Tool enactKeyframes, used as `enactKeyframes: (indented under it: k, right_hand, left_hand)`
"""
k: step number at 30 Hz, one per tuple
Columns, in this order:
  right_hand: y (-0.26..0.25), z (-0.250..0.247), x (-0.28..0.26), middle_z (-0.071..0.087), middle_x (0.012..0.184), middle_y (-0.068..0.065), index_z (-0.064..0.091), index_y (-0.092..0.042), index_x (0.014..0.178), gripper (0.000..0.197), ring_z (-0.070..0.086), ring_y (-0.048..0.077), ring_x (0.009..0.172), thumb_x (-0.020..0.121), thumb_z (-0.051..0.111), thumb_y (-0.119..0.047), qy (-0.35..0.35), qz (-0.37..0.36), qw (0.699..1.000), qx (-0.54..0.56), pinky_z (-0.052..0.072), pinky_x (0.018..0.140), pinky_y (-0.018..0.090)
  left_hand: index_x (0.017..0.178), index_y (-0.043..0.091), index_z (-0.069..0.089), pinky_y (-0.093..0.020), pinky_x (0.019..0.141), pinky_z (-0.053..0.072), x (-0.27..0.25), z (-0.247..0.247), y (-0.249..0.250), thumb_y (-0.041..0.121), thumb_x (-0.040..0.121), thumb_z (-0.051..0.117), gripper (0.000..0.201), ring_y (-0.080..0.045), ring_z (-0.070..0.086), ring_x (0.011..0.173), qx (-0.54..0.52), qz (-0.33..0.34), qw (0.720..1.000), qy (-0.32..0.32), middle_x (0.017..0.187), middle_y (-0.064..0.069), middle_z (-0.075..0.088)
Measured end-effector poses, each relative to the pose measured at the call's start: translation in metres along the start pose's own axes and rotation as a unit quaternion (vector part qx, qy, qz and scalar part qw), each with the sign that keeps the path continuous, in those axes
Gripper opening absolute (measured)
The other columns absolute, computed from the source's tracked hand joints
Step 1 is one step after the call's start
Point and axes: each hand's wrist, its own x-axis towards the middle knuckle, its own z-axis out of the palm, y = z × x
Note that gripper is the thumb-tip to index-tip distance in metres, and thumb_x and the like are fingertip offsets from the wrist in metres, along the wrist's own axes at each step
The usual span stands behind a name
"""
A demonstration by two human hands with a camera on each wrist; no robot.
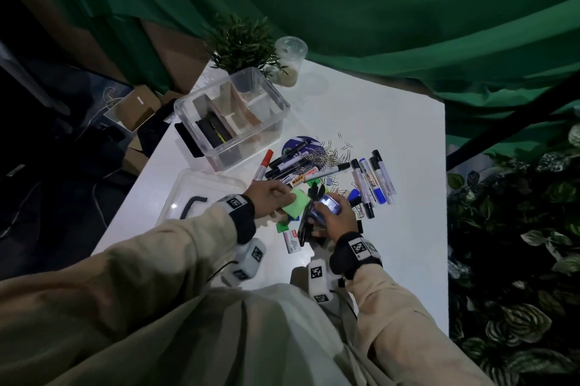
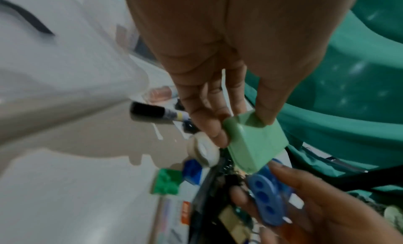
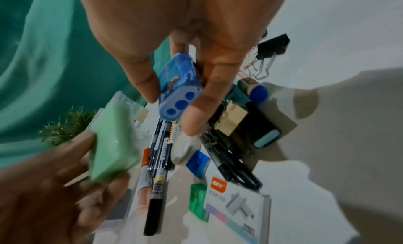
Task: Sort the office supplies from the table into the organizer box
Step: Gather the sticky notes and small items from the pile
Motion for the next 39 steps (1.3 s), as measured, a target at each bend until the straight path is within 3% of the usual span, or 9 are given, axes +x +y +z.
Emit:
enactKeyframes:
  k: [3, 6, 11, 16, 20, 23, 27, 31, 39]
  right_hand:
    - [-0.003, 0.001, -0.003, 0.061, 0.107, 0.008, 0.058, -0.015, 0.117, 0.032, 0.065, 0.025, 0.084, 0.091, 0.062, -0.034, -0.011, 0.042, 0.996, 0.075, 0.060, 0.067, 0.044]
    - [-0.009, -0.003, -0.007, 0.069, 0.112, 0.012, 0.063, -0.016, 0.119, 0.079, 0.069, 0.031, 0.097, 0.069, 0.060, -0.077, -0.032, 0.087, 0.984, 0.154, 0.057, 0.080, 0.047]
    - [-0.006, -0.027, -0.012, 0.064, 0.095, 0.011, 0.057, -0.008, 0.119, 0.028, 0.065, 0.019, 0.064, 0.095, 0.057, -0.022, -0.018, 0.056, 0.973, 0.223, 0.049, 0.064, 0.035]
    - [0.007, -0.049, -0.013, 0.061, 0.118, 0.019, 0.051, -0.014, 0.129, 0.051, 0.066, 0.036, 0.094, 0.084, 0.071, -0.027, 0.048, 0.071, 0.966, 0.245, 0.059, 0.070, 0.046]
    - [0.014, -0.072, -0.015, 0.067, 0.108, 0.022, 0.059, -0.003, 0.114, 0.044, 0.067, 0.033, 0.088, 0.080, 0.075, -0.023, 0.071, 0.065, 0.963, 0.250, 0.059, 0.061, 0.036]
    - [0.018, -0.084, -0.016, 0.069, 0.097, 0.018, 0.062, -0.005, 0.104, 0.026, 0.067, 0.027, 0.080, 0.085, 0.070, -0.021, 0.059, 0.066, 0.962, 0.259, 0.059, 0.062, 0.033]
    - [0.023, -0.090, -0.016, 0.068, 0.100, 0.018, 0.059, -0.006, 0.114, 0.035, 0.068, 0.028, 0.079, 0.087, 0.067, -0.027, 0.059, 0.074, 0.964, 0.250, 0.058, 0.062, 0.033]
    - [0.029, -0.092, -0.014, 0.069, 0.102, 0.020, 0.060, -0.002, 0.114, 0.041, 0.067, 0.030, 0.083, 0.084, 0.071, -0.026, 0.048, 0.079, 0.968, 0.232, 0.056, 0.080, 0.045]
    - [0.035, -0.090, -0.010, 0.069, 0.093, 0.020, 0.062, 0.003, 0.111, 0.046, 0.063, 0.027, 0.070, 0.079, 0.076, -0.028, 0.037, 0.089, 0.973, 0.207, 0.056, 0.077, 0.047]
  left_hand:
    - [0.097, 0.015, 0.061, -0.030, 0.063, 0.058, 0.003, 0.022, 0.020, 0.030, 0.082, 0.072, 0.024, -0.016, 0.067, 0.063, -0.031, -0.018, 0.999, -0.020, 0.085, -0.004, 0.069]
    - [0.095, 0.009, 0.062, -0.028, 0.057, 0.058, 0.004, 0.042, 0.033, 0.026, 0.079, 0.076, 0.027, -0.015, 0.068, 0.058, -0.068, -0.014, 0.997, -0.025, 0.080, -0.008, 0.071]
    - [0.084, 0.018, 0.072, -0.028, 0.053, 0.052, 0.000, 0.056, 0.044, 0.039, 0.077, 0.076, 0.023, -0.011, 0.060, 0.049, -0.033, 0.005, 0.999, 0.001, 0.071, -0.003, 0.072]
    - [0.091, 0.023, 0.072, -0.030, 0.064, 0.055, 0.012, 0.039, 0.024, 0.043, 0.087, 0.062, 0.023, -0.014, 0.062, 0.066, 0.107, 0.032, 0.993, 0.049, 0.086, -0.002, 0.072]
    - [0.117, 0.026, 0.060, -0.031, 0.092, 0.048, 0.025, 0.026, -0.009, 0.036, 0.085, 0.062, 0.034, -0.017, 0.058, 0.104, 0.409, 0.084, 0.906, 0.074, 0.119, 0.004, 0.060]
    - [0.122, 0.022, 0.058, -0.035, 0.089, 0.051, 0.026, 0.035, -0.027, 0.041, 0.081, 0.065, 0.045, -0.024, 0.056, 0.107, 0.484, 0.127, 0.863, 0.070, 0.122, -0.002, 0.052]
    - [0.117, 0.020, 0.061, -0.037, 0.088, 0.046, 0.027, 0.043, -0.029, 0.045, 0.083, 0.063, 0.042, -0.026, 0.050, 0.110, 0.521, 0.150, 0.833, 0.107, 0.119, -0.005, 0.052]
    - [0.105, 0.019, 0.066, -0.038, 0.093, 0.041, 0.026, 0.040, -0.025, 0.050, 0.078, 0.066, 0.041, -0.025, 0.046, 0.112, 0.499, 0.155, 0.844, 0.119, 0.118, -0.003, 0.049]
    - [0.084, 0.021, 0.055, -0.030, 0.078, 0.049, 0.025, 0.041, -0.030, 0.045, 0.085, 0.057, 0.025, -0.020, 0.058, 0.086, 0.335, 0.117, 0.922, 0.157, 0.093, -0.001, 0.062]
